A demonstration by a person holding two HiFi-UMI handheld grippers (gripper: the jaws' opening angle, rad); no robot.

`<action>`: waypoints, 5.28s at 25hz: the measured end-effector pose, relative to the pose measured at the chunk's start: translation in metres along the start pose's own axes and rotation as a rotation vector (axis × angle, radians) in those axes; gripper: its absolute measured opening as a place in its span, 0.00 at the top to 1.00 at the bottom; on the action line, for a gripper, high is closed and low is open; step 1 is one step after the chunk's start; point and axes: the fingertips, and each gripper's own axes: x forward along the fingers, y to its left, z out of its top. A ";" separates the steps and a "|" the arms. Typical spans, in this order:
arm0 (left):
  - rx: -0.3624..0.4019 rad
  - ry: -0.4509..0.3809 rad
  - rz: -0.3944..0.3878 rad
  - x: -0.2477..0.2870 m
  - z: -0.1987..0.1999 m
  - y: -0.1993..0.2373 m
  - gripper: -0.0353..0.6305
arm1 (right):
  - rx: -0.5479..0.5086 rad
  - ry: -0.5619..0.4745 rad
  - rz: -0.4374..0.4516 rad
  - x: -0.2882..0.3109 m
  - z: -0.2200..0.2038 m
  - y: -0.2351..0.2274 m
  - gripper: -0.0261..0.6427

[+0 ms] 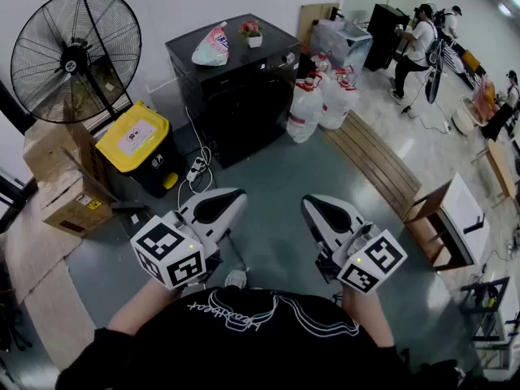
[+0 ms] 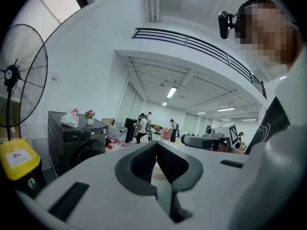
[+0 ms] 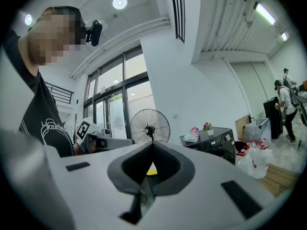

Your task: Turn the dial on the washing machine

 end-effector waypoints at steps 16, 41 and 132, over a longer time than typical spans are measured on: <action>0.024 -0.024 0.032 -0.013 -0.007 -0.033 0.94 | -0.042 -0.006 -0.011 -0.031 -0.001 0.004 0.77; -0.025 -0.045 -0.019 0.026 -0.008 -0.022 0.94 | -0.086 0.038 -0.142 -0.048 -0.004 -0.041 0.45; -0.276 -0.021 0.602 0.526 -0.032 0.512 0.94 | -0.330 0.347 -0.017 0.454 -0.118 -0.748 0.48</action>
